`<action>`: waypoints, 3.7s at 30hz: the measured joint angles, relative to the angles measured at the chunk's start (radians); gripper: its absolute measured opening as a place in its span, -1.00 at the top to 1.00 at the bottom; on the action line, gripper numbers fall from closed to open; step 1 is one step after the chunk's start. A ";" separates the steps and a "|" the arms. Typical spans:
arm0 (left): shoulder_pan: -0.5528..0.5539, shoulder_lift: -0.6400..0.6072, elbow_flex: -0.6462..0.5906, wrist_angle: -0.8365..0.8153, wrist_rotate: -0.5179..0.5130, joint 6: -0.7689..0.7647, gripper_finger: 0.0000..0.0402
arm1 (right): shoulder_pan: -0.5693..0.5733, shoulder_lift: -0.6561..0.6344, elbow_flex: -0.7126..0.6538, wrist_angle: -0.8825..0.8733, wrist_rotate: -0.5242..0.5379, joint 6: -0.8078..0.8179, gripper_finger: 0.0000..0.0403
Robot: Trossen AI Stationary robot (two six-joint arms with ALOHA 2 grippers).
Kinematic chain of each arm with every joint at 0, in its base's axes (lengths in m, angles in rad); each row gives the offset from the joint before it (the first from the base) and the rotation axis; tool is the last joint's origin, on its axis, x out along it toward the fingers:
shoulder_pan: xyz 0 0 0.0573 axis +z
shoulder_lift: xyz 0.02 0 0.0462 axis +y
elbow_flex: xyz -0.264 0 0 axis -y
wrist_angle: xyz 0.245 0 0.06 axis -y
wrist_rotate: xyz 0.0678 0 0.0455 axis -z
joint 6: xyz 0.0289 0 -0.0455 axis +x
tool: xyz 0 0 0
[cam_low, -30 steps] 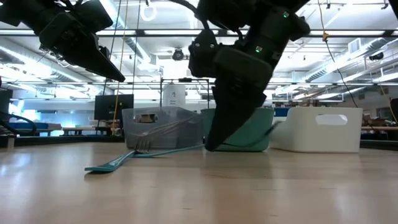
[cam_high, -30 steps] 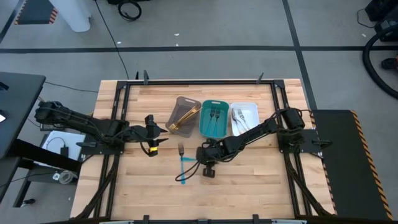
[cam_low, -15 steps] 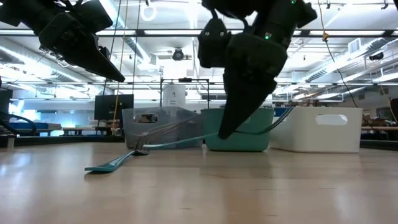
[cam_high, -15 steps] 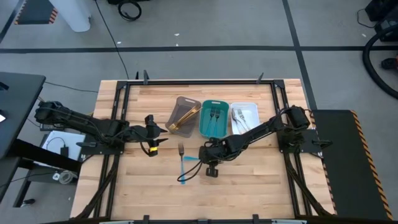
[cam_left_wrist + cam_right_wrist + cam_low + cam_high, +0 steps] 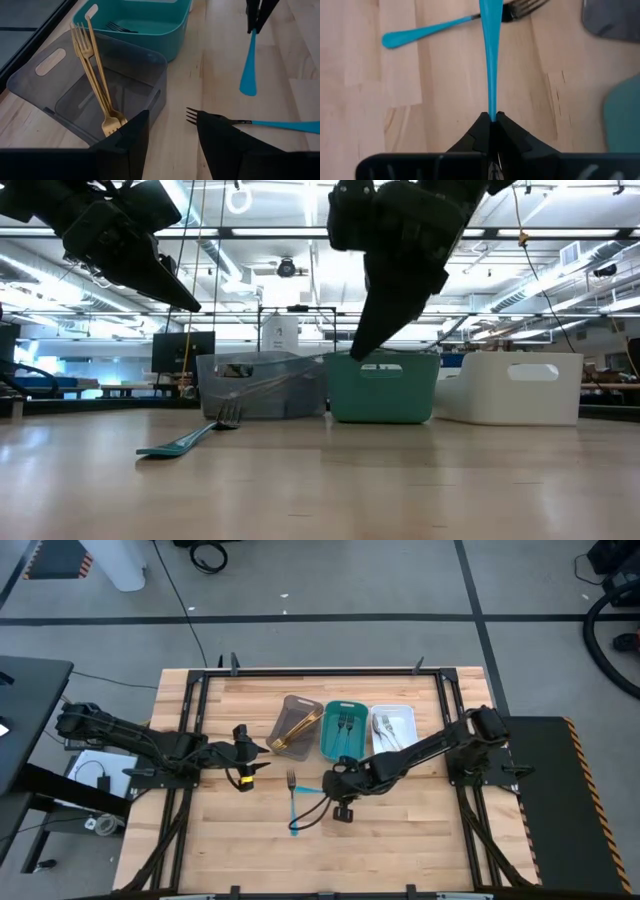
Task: Sort silverware by color (type)
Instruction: Put the blue fork into the green bin
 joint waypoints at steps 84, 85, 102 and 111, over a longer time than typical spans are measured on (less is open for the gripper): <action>0.000 0.000 0.000 -0.003 0.000 0.000 0.14 | -0.265 -0.155 0.001 -0.308 0.481 0.345 0.88; 0.000 0.000 0.000 -0.003 0.000 0.001 0.14 | -0.270 -0.155 0.001 -0.309 0.481 0.360 0.88; 0.000 0.000 0.002 0.004 -0.001 -0.090 0.14 | -0.264 -0.134 0.001 -0.300 0.523 0.693 0.88; 0.000 0.004 -0.008 -0.001 -0.003 -0.090 0.14 | -0.225 -0.109 0.001 -0.286 0.648 0.767 0.88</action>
